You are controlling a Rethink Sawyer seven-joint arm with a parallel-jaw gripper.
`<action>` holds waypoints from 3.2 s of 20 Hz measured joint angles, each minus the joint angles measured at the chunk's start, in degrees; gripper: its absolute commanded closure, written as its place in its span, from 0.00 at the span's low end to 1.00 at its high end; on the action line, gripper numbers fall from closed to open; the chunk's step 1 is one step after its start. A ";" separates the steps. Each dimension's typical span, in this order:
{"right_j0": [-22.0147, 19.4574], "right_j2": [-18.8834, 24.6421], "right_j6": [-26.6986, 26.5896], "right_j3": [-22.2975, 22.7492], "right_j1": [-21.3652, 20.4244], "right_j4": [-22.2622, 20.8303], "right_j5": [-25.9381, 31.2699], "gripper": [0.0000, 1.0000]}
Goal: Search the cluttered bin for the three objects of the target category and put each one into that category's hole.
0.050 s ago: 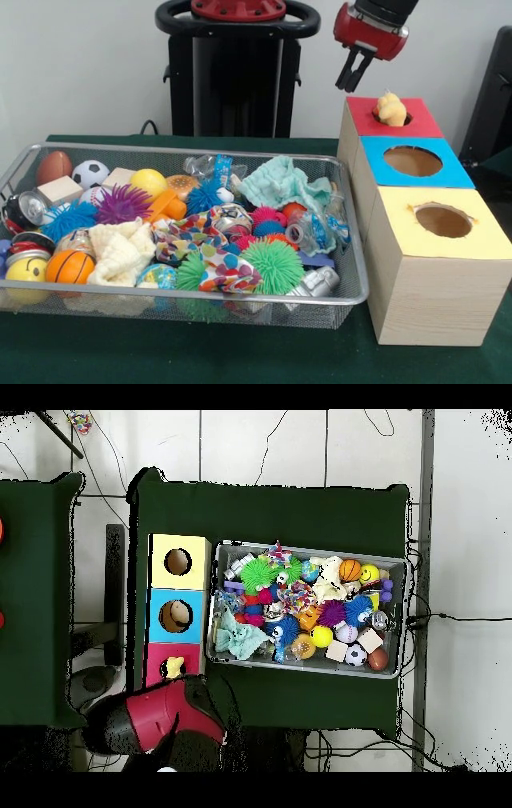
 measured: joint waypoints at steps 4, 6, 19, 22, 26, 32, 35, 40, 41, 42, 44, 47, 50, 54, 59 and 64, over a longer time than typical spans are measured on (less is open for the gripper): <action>2.79 -1.84 0.00 -0.66 0.93 0.04 0.00 1.00; 3.00 -1.88 0.00 -0.69 1.02 0.11 0.00 1.00; 0.29 -0.39 0.00 -0.70 0.99 3.08 0.00 1.00; -0.48 0.51 0.00 -0.69 1.00 3.63 0.00 1.00; -1.38 1.88 0.00 -0.70 1.00 4.21 -0.05 1.00; -1.93 3.57 0.00 -0.70 1.02 4.37 -1.03 1.00; -1.94 4.24 0.00 -0.69 1.03 4.43 -1.57 1.00; -1.91 5.47 0.00 -0.70 1.03 4.87 -2.11 1.00; -1.87 5.57 0.00 -0.70 1.03 4.90 -2.11 1.00; -1.80 5.64 0.00 -0.70 1.03 4.93 -2.11 1.00; -1.69 5.74 0.00 -0.70 1.03 4.95 -2.11 1.00; -1.67 5.75 0.00 -0.70 1.03 4.95 -2.11 1.00; -1.69 5.78 0.00 -0.70 1.03 4.95 -2.11 1.00; -2.06 6.14 0.00 -0.70 1.00 4.95 -2.11 1.00; -3.31 7.15 0.00 -0.69 0.89 4.94 -2.18 1.00; -4.07 7.29 0.00 -0.70 1.12 4.93 -3.20 1.00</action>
